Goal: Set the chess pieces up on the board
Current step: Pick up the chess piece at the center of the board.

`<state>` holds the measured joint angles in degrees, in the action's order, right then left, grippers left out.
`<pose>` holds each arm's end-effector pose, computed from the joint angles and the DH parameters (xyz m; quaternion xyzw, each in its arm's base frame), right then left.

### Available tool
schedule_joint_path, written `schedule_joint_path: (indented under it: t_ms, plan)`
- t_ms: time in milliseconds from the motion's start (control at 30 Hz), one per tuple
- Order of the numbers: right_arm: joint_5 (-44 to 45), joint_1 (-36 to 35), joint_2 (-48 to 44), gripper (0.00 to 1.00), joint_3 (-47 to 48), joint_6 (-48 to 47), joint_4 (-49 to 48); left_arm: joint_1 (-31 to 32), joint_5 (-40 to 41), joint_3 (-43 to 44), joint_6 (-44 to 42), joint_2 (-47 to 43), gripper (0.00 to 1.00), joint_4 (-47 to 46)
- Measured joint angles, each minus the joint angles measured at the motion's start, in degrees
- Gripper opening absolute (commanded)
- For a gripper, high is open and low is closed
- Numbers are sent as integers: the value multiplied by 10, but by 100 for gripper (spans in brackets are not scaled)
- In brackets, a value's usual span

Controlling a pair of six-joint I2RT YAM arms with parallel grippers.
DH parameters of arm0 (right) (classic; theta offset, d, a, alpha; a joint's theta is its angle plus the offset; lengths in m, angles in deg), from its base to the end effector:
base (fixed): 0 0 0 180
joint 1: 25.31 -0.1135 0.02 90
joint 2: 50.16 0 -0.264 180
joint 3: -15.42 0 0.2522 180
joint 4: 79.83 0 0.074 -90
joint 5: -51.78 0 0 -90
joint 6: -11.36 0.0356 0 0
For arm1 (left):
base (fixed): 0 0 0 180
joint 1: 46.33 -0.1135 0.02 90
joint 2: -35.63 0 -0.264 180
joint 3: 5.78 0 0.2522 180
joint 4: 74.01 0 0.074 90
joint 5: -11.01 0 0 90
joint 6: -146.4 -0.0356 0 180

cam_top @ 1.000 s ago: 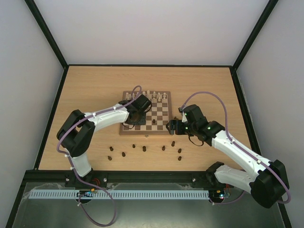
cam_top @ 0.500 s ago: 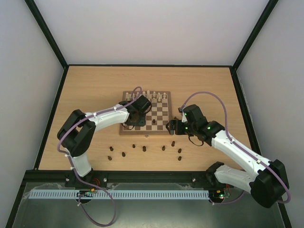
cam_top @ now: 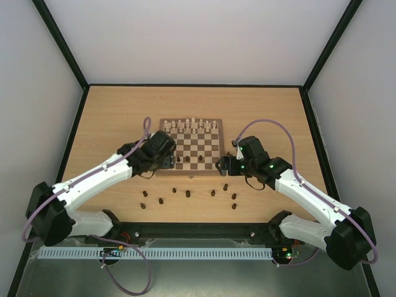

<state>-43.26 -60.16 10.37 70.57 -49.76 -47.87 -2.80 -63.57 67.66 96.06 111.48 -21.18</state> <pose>0.1855 0.1330 0.2533 -0.0661 0.8932 0.2674 0.3555 0.2017 -0.1785 0.2699 -0.0081 0.9465 -0.1008 0.3064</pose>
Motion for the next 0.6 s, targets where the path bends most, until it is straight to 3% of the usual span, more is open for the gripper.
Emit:
schedule_joint_path:
  t_ms: [233,600]
  plan:
    - [-10,0,0,89,0,-3,-1,3,-14,-113,44,-74,91,57]
    - [-22,0,0,88,0,-4,-1,49,-55,-165,85,-84,88,51]
